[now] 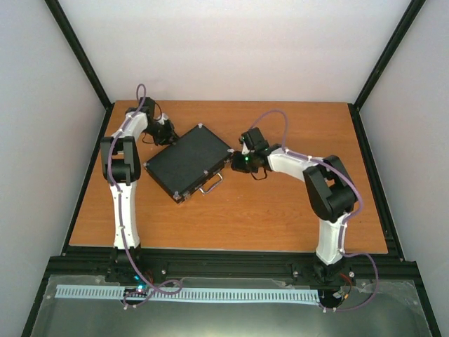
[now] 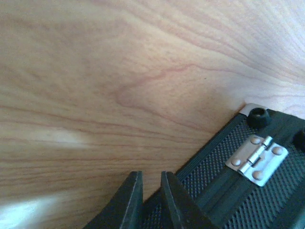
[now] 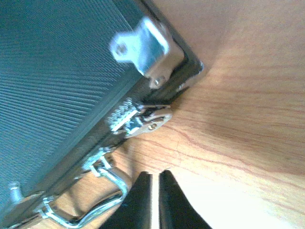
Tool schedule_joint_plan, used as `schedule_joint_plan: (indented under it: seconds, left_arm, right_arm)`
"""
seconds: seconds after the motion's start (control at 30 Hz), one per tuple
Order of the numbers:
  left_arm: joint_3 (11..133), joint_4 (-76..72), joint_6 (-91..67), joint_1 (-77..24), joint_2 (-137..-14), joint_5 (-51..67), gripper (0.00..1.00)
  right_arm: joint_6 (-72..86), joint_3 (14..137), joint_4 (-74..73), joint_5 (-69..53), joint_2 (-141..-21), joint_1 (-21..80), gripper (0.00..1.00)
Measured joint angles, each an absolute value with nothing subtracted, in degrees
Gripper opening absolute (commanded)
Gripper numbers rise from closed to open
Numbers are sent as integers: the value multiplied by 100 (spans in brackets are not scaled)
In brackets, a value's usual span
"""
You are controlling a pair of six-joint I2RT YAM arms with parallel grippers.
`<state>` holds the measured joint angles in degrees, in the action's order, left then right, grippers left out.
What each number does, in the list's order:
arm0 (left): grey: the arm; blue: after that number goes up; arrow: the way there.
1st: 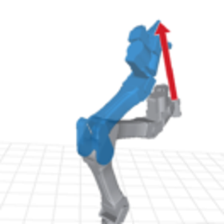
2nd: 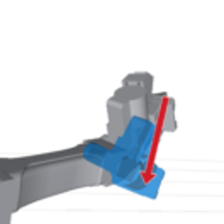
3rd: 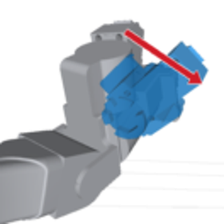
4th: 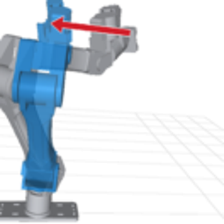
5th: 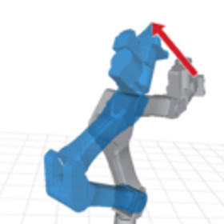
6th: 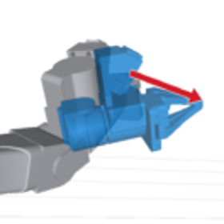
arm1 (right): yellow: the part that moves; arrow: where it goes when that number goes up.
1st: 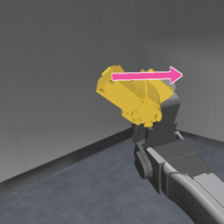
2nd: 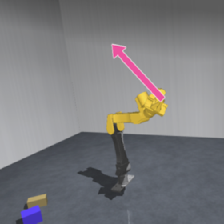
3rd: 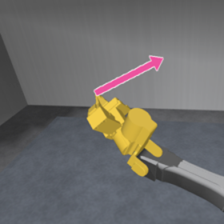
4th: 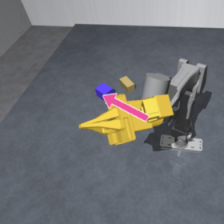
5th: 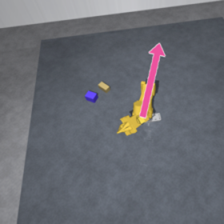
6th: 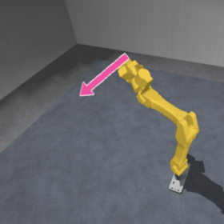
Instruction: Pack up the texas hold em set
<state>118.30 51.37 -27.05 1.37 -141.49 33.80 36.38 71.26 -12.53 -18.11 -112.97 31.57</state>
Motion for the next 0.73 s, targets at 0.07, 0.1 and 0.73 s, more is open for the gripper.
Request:
schedule_joint_plan:
  seconds: [0.07,0.1,0.73]
  left_arm:
    - [11992,5256,-2668,187,-14149,3323,45]
    - [12079,5297,-2646,228,-14149,3301,53]
    - [12510,5817,-1944,582,-12503,2729,100]
  right_arm:
    - [3293,7321,-1754,-1627,-11026,3129,43]
    - [3183,7408,-1942,-1531,-10897,3111,58]
    - [2213,8125,-3898,-193,-9810,2958,100]
